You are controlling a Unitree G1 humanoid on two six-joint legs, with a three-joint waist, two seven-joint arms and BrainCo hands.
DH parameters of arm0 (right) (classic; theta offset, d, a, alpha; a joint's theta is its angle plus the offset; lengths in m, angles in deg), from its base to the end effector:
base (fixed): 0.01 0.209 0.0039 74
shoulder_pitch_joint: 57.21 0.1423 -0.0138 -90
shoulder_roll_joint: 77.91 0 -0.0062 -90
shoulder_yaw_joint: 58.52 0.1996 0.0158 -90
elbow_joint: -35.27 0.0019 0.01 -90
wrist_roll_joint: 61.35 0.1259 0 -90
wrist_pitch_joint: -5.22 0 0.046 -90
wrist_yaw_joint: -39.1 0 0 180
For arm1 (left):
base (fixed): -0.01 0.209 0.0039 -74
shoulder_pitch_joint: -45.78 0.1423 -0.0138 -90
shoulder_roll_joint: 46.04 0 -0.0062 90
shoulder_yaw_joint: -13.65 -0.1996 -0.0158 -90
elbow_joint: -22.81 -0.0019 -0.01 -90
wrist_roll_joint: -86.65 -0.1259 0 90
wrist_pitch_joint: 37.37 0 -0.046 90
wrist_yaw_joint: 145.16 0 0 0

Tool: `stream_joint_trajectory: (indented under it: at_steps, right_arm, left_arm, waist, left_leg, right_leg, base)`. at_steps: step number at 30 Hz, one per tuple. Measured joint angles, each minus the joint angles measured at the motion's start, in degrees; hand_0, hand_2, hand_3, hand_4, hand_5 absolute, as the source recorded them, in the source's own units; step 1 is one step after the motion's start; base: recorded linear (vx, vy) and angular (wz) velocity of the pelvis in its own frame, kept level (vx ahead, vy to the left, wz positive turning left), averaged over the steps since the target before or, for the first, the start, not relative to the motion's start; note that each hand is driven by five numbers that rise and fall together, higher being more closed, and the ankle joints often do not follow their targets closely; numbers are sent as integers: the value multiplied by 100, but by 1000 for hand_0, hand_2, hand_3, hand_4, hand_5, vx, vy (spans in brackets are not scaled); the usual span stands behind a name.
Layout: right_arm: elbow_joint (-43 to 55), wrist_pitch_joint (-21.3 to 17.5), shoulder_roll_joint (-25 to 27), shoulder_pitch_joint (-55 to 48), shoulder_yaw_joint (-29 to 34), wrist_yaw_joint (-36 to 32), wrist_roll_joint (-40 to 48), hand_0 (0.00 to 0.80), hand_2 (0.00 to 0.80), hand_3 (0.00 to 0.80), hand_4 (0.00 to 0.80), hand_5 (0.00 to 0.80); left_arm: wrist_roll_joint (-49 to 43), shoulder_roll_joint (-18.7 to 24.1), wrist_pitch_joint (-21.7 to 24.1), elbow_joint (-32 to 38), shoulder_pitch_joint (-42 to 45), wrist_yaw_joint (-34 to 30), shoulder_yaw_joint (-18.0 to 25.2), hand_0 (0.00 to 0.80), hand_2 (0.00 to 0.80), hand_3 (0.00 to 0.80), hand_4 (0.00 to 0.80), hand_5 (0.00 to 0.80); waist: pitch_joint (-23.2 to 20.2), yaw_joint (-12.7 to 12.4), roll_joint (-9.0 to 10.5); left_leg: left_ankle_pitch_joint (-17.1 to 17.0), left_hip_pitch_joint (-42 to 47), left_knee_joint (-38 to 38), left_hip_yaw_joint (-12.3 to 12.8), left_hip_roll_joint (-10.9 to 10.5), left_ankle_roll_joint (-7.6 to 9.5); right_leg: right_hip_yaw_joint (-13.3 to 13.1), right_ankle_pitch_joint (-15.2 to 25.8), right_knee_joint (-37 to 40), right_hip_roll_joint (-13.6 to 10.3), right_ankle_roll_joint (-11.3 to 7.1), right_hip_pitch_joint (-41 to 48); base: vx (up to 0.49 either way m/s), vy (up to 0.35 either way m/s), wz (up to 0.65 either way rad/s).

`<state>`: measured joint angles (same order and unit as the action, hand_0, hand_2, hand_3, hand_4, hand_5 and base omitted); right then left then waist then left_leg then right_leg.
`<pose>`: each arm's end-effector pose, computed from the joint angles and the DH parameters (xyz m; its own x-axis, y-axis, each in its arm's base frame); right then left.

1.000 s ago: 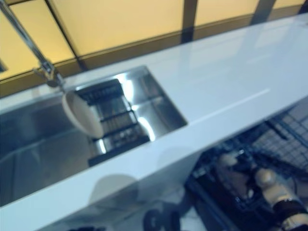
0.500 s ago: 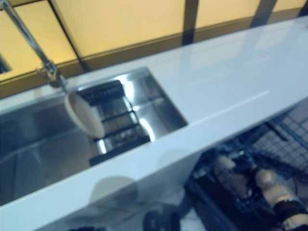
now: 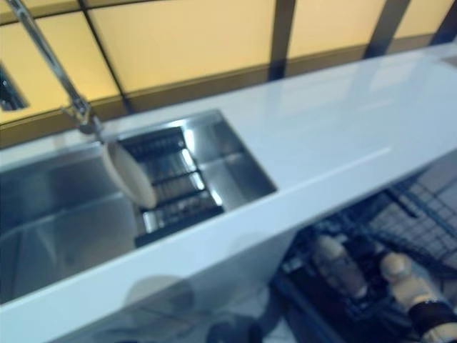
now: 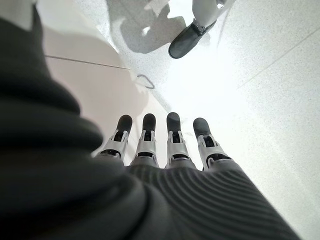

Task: Take plates into dishwasher

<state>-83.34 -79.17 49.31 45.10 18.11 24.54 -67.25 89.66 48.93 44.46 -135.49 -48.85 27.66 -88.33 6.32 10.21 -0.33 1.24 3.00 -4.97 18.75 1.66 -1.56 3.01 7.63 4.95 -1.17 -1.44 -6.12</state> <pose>0.2128 -0.3486 0.0737 0.8448 -0.1583 -0.5112 -0.3568 0.5454 -0.7585 0.0970 0.2643 -0.1018 0.2837 0.1718 -0.9434 0.1908 0.9540 0.2312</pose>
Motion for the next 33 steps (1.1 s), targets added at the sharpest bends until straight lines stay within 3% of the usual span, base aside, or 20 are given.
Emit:
stream_joint_trajectory:
  at_steps: [8, 12, 13, 21, 26, 33]
  right_arm:
    - [140, 226, 981, -806, 1368, -135, -5, 0, 0, 0, 0, 0]
    - [68, 237, 1407, -1185, 2106, -196, 162, 0, 0, 0, 0, 0]
    - [17, 233, 1535, -1229, 2192, -242, 226, 0, 0, 0, 0, 0]
    - [-508, 227, 2490, -842, 2416, -378, 664, 0, 0, 0, 0, 0]
    - [-691, 183, 3025, 474, 1713, -299, 683, 0, 0, 0, 0, 0]
    - [-219, 57, 3147, 3295, -586, 321, 724, 0, 0, 0, 0, 0]
  left_arm:
    - [-1, 21, 0, -3, 159, 7, 245, 0, 0, 0, 0, 0]
    - [-1, 53, 7, -78, 347, 7, 249, 0, 0, 0, 0, 0]
    - [-1, 52, 7, -97, 358, 7, 249, 0, 0, 0, 0, 0]
    - [17, 33, 43, -162, 338, 48, 235, 0, 0, 0, 0, 0]
    - [32, 25, 49, -263, 351, 50, 188, 0, 0, 0, 0, 0]
    - [124, -19, 66, -285, 328, 50, 68, 0, 0, 0, 0, 0]
  waist:
    - [-122, 58, 258]
    - [-244, 210, 459]
    - [-268, 301, 492]
    - [-380, 299, 543]
    - [-459, 265, 429]
    - [-491, -68, 386]
  left_leg:
    - [7, 113, -21, 22, 5, -5]
    - [35, 145, -26, 125, 7, 22]
    - [38, 148, -26, 142, 7, 24]
    - [53, 238, -23, 143, 32, 6]
    - [27, 243, -20, -3, 20, -10]
    - [-7, 244, -14, -120, -7, 23]
  right_leg:
    - [-66, 0, -1, 14, -1, 99]
    - [-124, -16, 23, 13, -31, 118]
    - [-137, -17, 25, 10, -31, 118]
    - [-185, -19, 23, 14, -25, 214]
    - [-102, -19, 20, 0, -22, 288]
    - [-68, -18, 22, -21, -14, 334]
  base:
    - [39, 43, -2]
    - [33, 49, -10]
    - [46, 58, -10]
    - [19, 41, -2]
    - [1, 33, 14]
    - [12, 43, 8]
